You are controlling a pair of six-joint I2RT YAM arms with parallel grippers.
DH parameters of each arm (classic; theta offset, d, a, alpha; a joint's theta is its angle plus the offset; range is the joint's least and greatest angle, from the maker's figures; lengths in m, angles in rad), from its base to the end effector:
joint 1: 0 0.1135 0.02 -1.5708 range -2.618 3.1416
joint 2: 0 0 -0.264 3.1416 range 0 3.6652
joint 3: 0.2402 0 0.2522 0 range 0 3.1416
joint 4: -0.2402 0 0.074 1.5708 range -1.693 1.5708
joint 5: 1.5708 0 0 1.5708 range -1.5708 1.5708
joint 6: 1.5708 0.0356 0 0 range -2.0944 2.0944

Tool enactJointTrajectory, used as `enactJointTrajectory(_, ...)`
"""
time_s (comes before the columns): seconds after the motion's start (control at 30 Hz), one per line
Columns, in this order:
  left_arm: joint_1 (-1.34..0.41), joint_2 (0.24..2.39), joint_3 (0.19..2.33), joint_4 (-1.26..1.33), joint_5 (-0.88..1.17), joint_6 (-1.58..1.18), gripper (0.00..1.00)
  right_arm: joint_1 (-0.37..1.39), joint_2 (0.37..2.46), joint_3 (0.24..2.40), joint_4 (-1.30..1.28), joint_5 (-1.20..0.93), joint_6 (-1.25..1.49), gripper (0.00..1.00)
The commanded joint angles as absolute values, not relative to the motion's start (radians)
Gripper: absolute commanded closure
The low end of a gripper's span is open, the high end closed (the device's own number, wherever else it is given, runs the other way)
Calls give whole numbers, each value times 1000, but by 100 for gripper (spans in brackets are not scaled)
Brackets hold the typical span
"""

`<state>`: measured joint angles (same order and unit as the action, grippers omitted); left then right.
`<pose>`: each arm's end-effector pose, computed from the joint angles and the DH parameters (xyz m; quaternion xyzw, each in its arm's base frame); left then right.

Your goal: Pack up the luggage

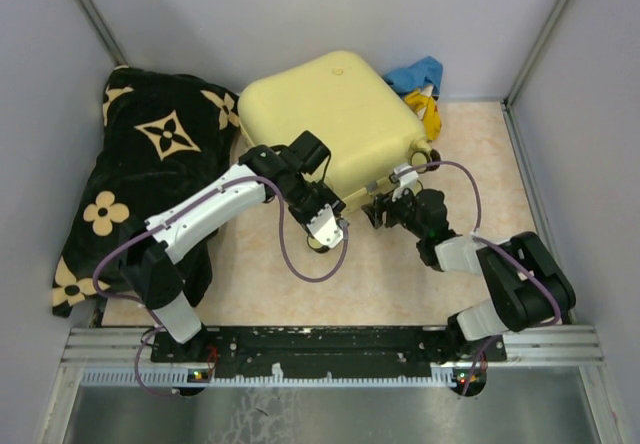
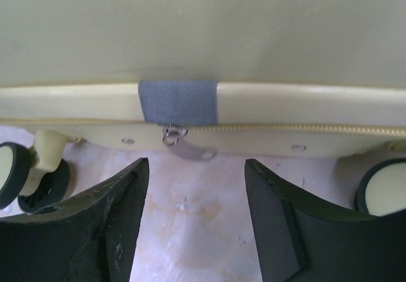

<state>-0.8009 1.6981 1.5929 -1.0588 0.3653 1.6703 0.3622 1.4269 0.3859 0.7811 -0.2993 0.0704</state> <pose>0.2316 -0.2572 0.3108 0.9216 0.2822 -0.0777 0.2551 0.2414 0.1027 0.1660 -0.2039 0.7624 0.2448 0.5633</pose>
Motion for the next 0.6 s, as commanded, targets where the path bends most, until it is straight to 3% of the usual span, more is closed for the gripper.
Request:
enactJointTrajectory(0.0,-758,1681,1555,-1144,309,1538,100,391,1465,467,902,-246,26,39)
enactJointTrajectory(0.13,-757,1674,1547,-1140,305,1536,100,418,1487,490,920,-243,32,42)
enactJointTrajectory(0.23,-758,1671,1544,-1135,305,1532,100,430,1495,503,924,-228,39,52)
enactJointTrajectory(0.3,-758,1671,1545,-1132,308,1532,100,433,1498,508,923,-216,44,65)
enactJointTrajectory(0.43,-758,1670,1543,-1126,316,1535,100,433,1474,502,883,-187,26,100)
enactJointTrajectory(0.57,-758,1676,1545,-1121,321,1539,100,436,1435,467,849,-269,22,100)
